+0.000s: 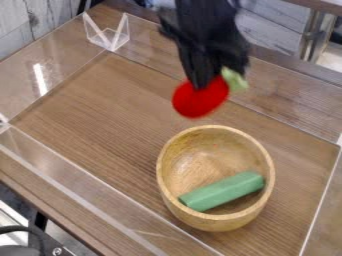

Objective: Move the red fruit to the left

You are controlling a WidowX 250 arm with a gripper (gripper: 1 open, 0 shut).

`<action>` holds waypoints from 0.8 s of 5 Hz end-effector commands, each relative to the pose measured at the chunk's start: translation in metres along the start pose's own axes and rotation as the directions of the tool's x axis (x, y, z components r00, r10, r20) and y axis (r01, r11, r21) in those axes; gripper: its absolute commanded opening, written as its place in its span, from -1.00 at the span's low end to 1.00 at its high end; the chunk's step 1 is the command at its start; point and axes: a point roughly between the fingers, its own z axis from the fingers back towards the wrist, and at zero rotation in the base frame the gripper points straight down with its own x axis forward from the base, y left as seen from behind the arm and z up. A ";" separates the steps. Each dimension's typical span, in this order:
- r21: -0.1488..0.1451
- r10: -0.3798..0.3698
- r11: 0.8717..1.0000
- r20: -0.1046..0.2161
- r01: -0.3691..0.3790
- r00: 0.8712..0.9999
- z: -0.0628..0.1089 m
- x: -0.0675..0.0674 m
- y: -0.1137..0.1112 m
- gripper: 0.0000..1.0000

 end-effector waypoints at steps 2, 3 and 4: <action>-0.016 -0.019 1.000 -0.004 0.019 1.000 0.011 -0.004 -0.001 -1.00; -0.024 -0.021 1.000 -0.035 0.020 0.999 0.006 -0.014 -0.013 -1.00; -0.063 -0.125 0.991 -0.049 0.122 0.991 0.006 -0.018 -0.027 -1.00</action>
